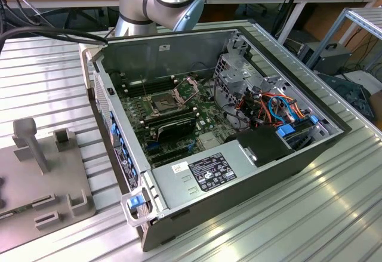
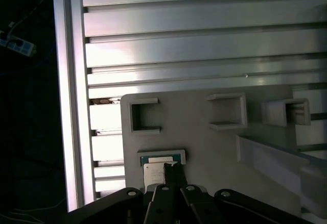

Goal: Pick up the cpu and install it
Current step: 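Reach for the cpu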

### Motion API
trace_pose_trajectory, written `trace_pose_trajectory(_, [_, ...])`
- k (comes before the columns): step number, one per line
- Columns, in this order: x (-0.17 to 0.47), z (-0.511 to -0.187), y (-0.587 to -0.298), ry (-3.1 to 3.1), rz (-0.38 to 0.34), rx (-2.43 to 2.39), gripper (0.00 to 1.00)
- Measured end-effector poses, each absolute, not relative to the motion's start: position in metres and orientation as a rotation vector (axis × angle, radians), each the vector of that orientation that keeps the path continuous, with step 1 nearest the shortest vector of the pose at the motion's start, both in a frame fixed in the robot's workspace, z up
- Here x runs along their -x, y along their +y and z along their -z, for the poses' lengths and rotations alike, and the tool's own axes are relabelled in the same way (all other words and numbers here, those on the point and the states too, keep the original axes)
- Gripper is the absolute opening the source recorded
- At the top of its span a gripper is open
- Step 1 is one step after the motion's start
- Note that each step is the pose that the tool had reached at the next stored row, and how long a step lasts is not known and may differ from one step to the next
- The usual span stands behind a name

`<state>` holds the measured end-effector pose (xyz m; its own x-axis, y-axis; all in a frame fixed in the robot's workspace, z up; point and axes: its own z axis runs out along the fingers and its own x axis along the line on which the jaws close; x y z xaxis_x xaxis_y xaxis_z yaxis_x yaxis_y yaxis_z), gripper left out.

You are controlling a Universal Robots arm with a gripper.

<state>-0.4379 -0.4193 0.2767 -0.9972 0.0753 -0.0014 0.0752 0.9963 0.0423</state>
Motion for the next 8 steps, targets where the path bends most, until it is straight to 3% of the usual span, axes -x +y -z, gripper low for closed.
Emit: trace_pose_trajectory(8, [0.4380, -0.2742, -0.4196, 3.136, -0.066, -0.118, 0.11])
